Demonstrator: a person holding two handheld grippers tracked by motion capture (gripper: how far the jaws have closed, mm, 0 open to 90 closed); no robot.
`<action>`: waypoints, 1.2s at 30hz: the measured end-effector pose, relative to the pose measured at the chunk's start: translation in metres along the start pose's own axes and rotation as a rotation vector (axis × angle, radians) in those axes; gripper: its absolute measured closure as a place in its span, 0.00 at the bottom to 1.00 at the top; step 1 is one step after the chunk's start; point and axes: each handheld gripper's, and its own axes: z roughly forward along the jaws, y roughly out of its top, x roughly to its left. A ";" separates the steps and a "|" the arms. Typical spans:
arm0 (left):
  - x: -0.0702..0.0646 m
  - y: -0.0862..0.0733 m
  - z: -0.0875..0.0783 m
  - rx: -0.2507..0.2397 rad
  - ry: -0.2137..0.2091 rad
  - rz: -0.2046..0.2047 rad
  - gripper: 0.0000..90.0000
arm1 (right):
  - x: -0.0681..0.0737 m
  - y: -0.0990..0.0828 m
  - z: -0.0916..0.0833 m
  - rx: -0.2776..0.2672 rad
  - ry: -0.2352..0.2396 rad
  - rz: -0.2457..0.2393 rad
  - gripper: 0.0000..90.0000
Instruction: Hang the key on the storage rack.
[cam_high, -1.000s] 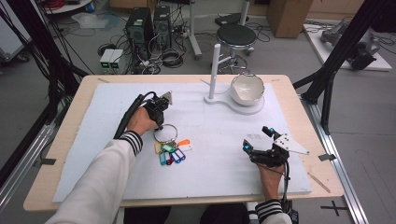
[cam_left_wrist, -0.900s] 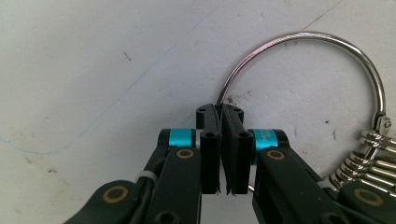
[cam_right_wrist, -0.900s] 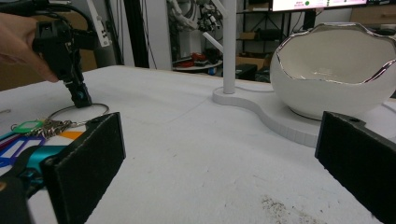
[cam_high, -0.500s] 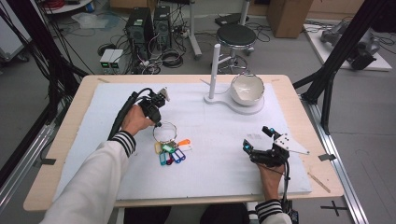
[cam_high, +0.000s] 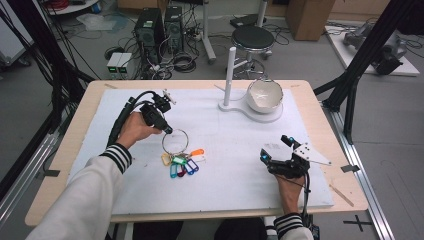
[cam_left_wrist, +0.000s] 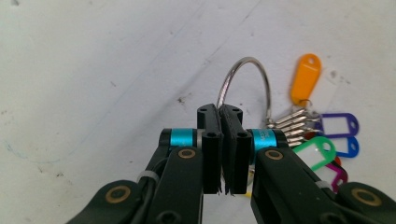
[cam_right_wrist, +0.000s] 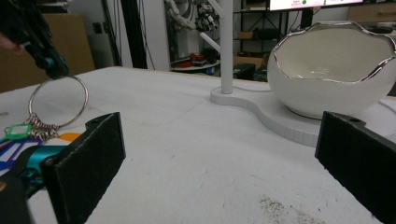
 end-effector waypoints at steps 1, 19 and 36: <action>-0.001 -0.001 -0.003 -0.011 -0.007 0.012 0.96 | 0.000 0.001 0.001 0.007 0.003 0.001 0.01; -0.019 -0.014 -0.037 -0.221 -0.126 0.172 0.96 | 0.012 0.042 0.011 0.043 0.181 0.015 0.01; -0.030 -0.023 -0.052 -0.348 -0.185 0.262 0.96 | 0.042 0.090 0.050 0.175 0.429 -0.108 0.01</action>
